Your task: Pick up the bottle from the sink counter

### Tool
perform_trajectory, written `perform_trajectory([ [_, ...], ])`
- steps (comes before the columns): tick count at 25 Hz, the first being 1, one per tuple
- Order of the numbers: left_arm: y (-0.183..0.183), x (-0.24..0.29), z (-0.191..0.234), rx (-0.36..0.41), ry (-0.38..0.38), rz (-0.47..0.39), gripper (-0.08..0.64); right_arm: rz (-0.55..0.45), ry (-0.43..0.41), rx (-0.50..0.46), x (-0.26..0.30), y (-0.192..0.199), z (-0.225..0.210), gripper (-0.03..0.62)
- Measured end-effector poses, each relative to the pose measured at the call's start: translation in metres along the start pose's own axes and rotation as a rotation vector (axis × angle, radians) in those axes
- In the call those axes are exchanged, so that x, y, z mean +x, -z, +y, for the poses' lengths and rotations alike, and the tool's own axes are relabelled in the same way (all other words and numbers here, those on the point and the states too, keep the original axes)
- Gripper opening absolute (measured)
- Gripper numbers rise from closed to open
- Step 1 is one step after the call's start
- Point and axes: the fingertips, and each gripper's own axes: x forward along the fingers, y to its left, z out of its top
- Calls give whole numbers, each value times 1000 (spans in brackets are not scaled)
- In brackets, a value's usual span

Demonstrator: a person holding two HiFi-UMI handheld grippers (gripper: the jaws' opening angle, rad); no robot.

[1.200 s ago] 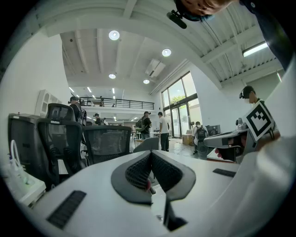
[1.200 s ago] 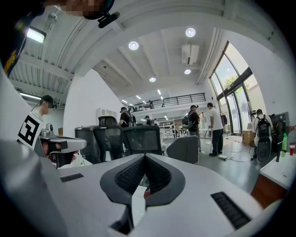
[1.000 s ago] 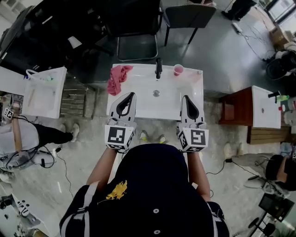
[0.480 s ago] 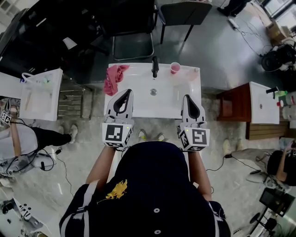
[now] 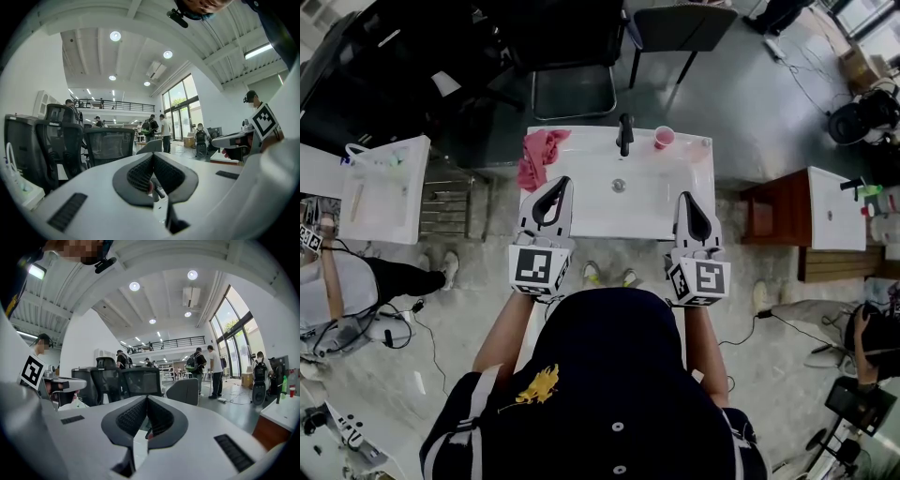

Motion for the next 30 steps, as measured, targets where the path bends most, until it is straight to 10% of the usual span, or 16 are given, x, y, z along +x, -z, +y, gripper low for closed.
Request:
perform_trajectory([
  [30,11,74,22,-14,57,-19,18,5,99,-24,48,-6,-39,28],
])
